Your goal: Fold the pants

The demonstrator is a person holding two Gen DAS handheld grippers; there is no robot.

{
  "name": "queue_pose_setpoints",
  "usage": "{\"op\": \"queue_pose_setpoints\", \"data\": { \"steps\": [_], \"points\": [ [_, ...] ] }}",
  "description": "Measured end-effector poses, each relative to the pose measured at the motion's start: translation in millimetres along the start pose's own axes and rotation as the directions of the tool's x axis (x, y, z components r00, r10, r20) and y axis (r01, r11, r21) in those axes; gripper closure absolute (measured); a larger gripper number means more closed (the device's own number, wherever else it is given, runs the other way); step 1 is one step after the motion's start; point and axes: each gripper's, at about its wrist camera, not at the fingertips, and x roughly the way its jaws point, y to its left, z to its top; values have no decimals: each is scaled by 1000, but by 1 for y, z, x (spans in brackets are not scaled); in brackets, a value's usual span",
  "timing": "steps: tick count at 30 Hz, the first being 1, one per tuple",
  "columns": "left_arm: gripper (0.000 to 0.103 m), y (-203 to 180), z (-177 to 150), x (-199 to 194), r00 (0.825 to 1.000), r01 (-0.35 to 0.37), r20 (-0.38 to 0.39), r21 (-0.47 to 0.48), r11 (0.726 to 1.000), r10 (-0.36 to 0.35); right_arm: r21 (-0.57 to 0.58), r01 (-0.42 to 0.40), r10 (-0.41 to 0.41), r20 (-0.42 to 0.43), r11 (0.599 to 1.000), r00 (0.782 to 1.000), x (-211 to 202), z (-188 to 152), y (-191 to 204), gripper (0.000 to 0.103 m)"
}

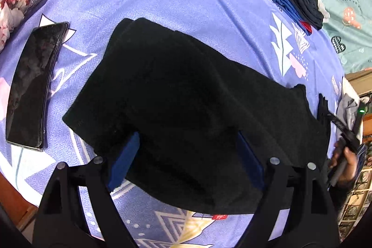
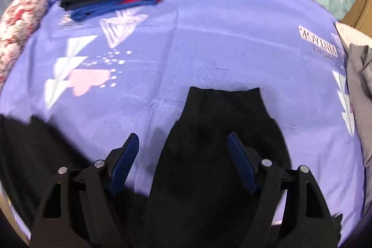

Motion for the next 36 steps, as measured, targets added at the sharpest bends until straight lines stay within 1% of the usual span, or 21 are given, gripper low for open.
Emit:
{"op": "queue_pose_setpoints", "data": {
  "steps": [1,2,5,6,8,9,12,15,18,19,22,23,24,25,27,28,29,30,31,34,36],
  "points": [
    [18,3,-1,-1,1000,6,-1,-4,1000,-6,17,16,-15,-31,1000,999,10,1,-1,35],
    [18,5,-1,-3,1000,13,-3,-5,1000,-13,38,17,-15,-54,999,998,18,-1,-6,38],
    [16,5,1,0,999,37,-9,-15,999,-37,99,32,-31,-12,995,999,11,-5,-27,79],
    [15,6,2,0,999,44,-11,-21,999,-45,141,18,-17,-5,990,1000,7,-6,-37,96],
    [13,4,3,2,999,46,-12,-26,999,-46,251,-89,77,58,964,995,-12,-14,-68,96],
    [12,3,3,3,999,45,-14,-23,999,-45,272,-109,88,87,956,992,-22,-18,-77,96],
    [9,-1,4,6,999,39,-13,-20,999,-39,356,-232,158,223,905,962,-75,-38,-115,96],
    [7,-2,6,7,999,39,-17,-28,999,-39,428,-317,156,369,847,916,-147,-75,-160,96],
    [6,-2,7,8,999,38,-19,-40,998,-39,451,-331,108,451,829,886,-195,-111,-190,96],
    [6,-2,7,8,999,33,-20,-37,999,-34,477,-325,83,460,817,884,-207,-129,-204,96],
    [5,-5,5,9,1000,17,-18,-24,1000,-18,568,-310,54,421,762,905,-206,-182,-233,96],
    [5,-6,5,9,1000,14,-15,-22,1000,-15,598,-308,60,398,740,915,-197,-198,-243,96],
    [5,-6,5,10,1000,13,-14,-20,1000,-13,648,-308,78,358,696,931,-179,-220,-254,96],
    [4,-6,4,10,1000,7,-12,-18,1000,-7,678,-311,96,335,666,937,-165,-233,-259,96],
    [4,-8,4,11,1000,-11,-11,-2,1000,11,724,-293,120,281,624,952,-140,-261,-265,94],
    [4,-9,3,11,1000,-17,-11,4,1000,17,746,-284,121,267,602,956,-131,-275,-266,98],
    [4,-10,3,11,1000,-23,-12,9,1000,23,729,-327,134,312,602,941,-132,-282,-265,97],
    [4,-10,2,11,1000,-28,-12,13,1000,28,722,-326,126,318,610,940,-137,-284,-261,93],
    [4,-10,2,11,999,-30,-11,13,999,31,718,-322,119,319,617,940,-141,-283,-259,84],
    [4,-10,0,9,1000,-30,0,-5,1000,30,709,-272,21,342,650,940,-168,-283,-258,62],
    [4,-10,-1,7,1000,-20,12,-16,1000,20,718,-208,-95,357,665,929,-187,-286,-262,51]
  ]
}}
